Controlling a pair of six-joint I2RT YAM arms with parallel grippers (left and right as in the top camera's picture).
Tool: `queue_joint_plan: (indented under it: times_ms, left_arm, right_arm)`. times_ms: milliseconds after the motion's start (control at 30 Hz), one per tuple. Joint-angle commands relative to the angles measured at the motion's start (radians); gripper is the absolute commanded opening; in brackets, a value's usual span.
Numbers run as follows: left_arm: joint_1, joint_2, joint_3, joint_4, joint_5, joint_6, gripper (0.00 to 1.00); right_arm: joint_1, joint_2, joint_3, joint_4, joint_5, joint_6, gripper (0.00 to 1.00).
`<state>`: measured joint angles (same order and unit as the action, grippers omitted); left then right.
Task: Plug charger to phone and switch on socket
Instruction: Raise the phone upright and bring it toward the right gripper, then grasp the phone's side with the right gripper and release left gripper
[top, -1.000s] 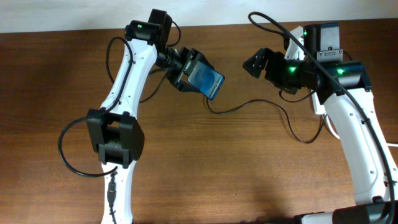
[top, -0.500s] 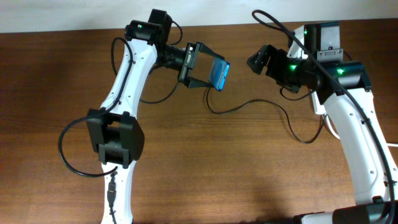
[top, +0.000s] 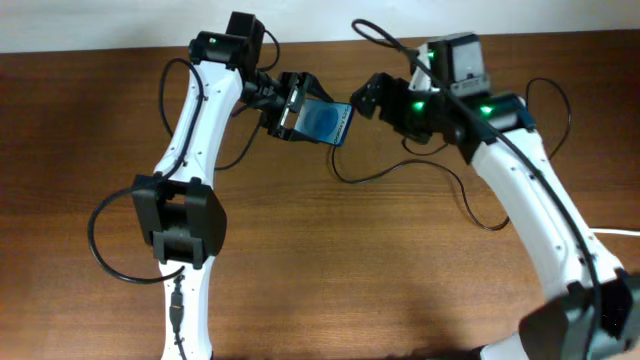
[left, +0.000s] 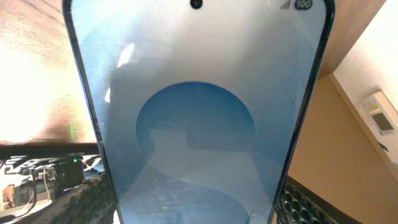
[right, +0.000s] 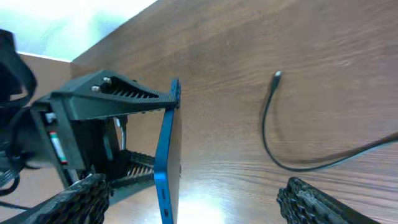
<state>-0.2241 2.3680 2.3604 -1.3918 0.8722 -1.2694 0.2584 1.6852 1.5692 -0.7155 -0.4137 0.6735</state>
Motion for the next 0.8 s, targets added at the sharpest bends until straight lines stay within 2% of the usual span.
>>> queue_joint_plan:
  times_ms: [0,133,233,300,433,500,633,767]
  left_arm:
    - [0.000,-0.010,0.027,-0.001,0.011,-0.025,0.00]
    - [0.000,-0.010,0.027,-0.001,0.074,-0.025,0.00]
    - [0.000,-0.010,0.027,-0.002,0.075,-0.024,0.00]
    - [0.000,-0.010,0.027,-0.010,0.074,-0.024,0.00]
    - [0.000,-0.010,0.027,-0.016,0.074,-0.024,0.00]
    - [0.000,-0.010,0.027,-0.016,0.074,-0.024,0.00]
    - [0.000,-0.010,0.027,-0.016,0.074,-0.025,0.00]
    - [0.000,-0.010,0.027,-0.016,0.074,-0.024,0.01]
  right_arm:
    - [0.051,0.058,0.011,0.041,-0.046,0.023,0.84]
    - [0.089,0.119,0.011,0.080,-0.046,0.023,0.73]
    - [0.120,0.148,0.011,0.119,-0.042,0.023,0.52]
    - [0.122,0.154,0.011,0.119,-0.042,0.023,0.46]
    - [0.121,0.154,0.011,0.129,-0.039,0.023,0.25]
    - [0.121,0.154,0.011,0.129,-0.039,0.023,0.21]
    - [0.121,0.154,0.011,0.130,-0.039,0.023,0.04]
    - [0.115,0.154,0.011,0.129,-0.054,0.023,0.04]
